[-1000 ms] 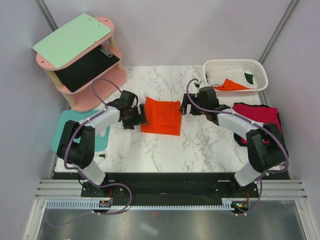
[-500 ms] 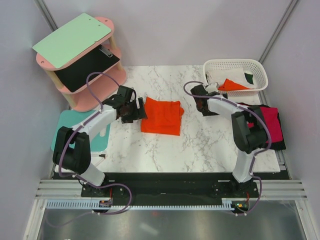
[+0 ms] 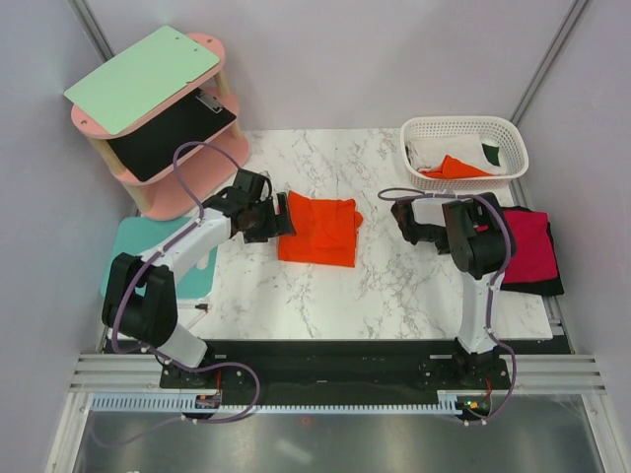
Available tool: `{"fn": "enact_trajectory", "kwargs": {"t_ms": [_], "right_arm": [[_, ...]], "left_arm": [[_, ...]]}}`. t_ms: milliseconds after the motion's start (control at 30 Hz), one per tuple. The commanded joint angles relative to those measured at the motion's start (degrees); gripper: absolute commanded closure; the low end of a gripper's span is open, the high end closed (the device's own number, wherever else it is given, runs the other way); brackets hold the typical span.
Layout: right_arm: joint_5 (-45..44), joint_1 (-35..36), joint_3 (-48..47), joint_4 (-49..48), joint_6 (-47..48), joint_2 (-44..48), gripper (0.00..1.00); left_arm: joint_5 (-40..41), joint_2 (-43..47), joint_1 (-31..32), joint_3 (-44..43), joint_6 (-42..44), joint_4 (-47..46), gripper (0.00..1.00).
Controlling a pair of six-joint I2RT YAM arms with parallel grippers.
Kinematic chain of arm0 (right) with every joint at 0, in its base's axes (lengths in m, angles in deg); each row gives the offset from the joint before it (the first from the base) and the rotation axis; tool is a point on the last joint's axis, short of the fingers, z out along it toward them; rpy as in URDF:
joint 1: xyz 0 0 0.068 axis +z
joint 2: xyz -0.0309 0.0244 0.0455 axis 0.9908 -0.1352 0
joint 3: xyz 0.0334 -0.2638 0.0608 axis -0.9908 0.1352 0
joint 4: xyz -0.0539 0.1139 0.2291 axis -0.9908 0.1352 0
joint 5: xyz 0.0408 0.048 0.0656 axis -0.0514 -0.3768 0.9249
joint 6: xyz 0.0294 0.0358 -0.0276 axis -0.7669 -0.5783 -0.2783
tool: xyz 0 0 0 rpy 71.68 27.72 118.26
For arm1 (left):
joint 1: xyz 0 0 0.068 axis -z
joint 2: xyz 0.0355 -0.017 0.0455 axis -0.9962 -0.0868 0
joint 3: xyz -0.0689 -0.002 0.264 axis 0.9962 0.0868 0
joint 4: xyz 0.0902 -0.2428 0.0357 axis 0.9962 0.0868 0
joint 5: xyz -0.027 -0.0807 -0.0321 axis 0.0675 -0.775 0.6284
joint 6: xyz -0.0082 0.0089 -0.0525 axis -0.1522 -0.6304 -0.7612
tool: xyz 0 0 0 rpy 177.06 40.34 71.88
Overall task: Fold and stack the t-shirts
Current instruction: Put the neatly folded tshirt into the corner of the board with the right arm
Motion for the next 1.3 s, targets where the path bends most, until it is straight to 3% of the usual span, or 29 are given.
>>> {"fn": "enact_trajectory", "kwargs": {"t_ms": [0, 133, 200, 233, 300, 333, 533, 667, 767, 1133, 1267], "right_arm": [[-1.14, -2.51, -1.88, 0.27, -3.46, -5.05, 0.24], [-0.27, -4.80, -4.77, -0.17, -2.15, -7.96, 0.26], [1.13, -5.85, -5.05, -1.73, -0.66, -7.97, 0.36], [1.75, -5.95, -4.70, -2.36, 0.13, -7.53, 0.45], [4.20, -6.21, -3.73, -6.38, 3.73, -5.60, 0.77], [7.17, -6.30, -2.68, -7.63, 4.70, -4.72, 1.00], [17.91, -4.55, 1.72, -14.84, 11.21, 2.75, 1.00], [19.33, 1.51, 1.29, -13.88, 11.22, 5.13, 1.00], [22.57, 7.56, -0.64, -13.00, 9.99, 4.34, 1.00], [38.47, 14.79, -10.22, -15.20, 7.53, -1.63, 1.00], [41.82, 15.58, -12.43, -16.16, 7.61, -1.12, 0.81]], "left_arm": [[-1.30, 0.73, 0.65, -1.77, 1.97, -0.77, 0.14], [-1.39, 1.08, 0.92, -1.95, 1.97, -0.77, 0.14], [-1.39, 1.17, 0.92, -2.04, 2.05, -0.69, 0.14], [-1.30, 1.08, 1.00, -2.21, 1.97, -0.69, 0.14], [-1.30, 1.17, 1.00, -2.21, 2.14, -0.60, 0.14], [-0.86, 1.26, 1.01, -2.13, 2.14, -0.60, 0.14], [1.07, 1.96, 1.01, -1.86, 2.32, 0.02, 0.14], [2.21, 1.79, 1.00, -2.56, 2.41, 0.45, 0.14], [3.36, 1.35, 0.92, -3.00, 2.67, 0.72, 0.14], [9.86, -3.05, 0.92, -4.41, 3.20, 2.47, 0.16], [10.92, -4.02, 0.92, -4.67, 3.37, 2.57, 0.16]]}}
